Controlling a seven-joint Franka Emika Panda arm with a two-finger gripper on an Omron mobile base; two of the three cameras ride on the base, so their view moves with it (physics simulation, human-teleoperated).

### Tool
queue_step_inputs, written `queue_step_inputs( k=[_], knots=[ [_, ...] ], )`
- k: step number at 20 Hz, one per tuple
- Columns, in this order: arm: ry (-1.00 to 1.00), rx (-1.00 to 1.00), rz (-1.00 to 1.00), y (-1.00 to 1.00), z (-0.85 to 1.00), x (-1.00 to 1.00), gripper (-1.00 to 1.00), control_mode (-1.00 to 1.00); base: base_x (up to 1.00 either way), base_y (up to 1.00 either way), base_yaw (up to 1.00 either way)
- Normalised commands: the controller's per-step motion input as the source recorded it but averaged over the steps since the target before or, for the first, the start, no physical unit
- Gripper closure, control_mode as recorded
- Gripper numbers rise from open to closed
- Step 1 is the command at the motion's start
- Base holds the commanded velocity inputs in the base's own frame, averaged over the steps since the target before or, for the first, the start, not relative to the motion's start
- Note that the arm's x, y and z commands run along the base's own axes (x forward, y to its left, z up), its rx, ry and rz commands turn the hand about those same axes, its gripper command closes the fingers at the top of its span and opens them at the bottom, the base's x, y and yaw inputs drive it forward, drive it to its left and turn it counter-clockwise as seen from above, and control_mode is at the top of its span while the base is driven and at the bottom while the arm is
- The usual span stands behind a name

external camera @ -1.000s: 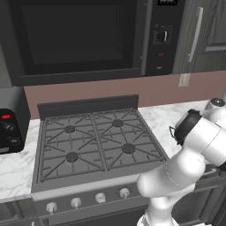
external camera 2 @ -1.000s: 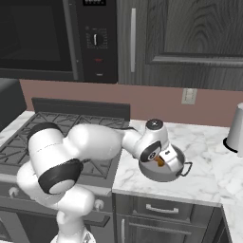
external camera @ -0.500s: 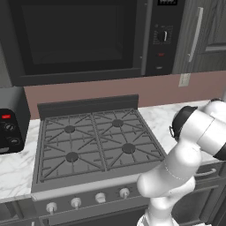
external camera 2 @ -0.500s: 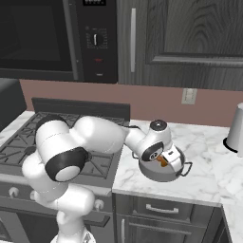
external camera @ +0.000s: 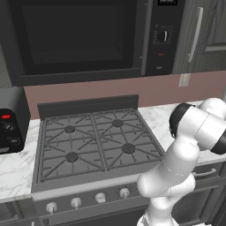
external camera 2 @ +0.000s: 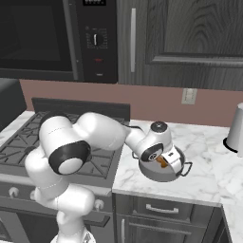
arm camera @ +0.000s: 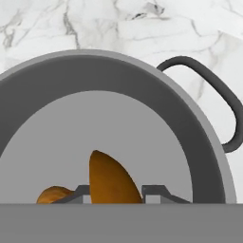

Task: Turn on the sink faucet. Then move the mushroom from the counter to the sink. Turn off the sink. Move the vegetable from the sink to the pot next to the stove. Finally move the pot to the rear right burner.

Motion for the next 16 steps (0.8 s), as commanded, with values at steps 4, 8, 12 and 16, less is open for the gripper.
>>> queue_step_inputs(
  k=[4, 8, 12, 16],
  knots=[
    [0.0, 0.0, 0.0, 0.01, -0.14, 0.06, -1.0, -1.0, 0.0, 0.0, 0.0],
    [0.0, 0.0, 0.0, 0.01, -0.04, 0.08, -1.0, -1.0, 0.0, 0.0, 0.0],
    [0.0, 0.0, 0.0, 0.0, 0.0, 0.0, -1.0, -1.0, 0.0, 0.0, 0.0],
    [0.0, 0.0, 0.0, 0.0, 0.08, 0.0, -1.0, -1.0, 0.0, 0.0, 0.0]
  ],
)
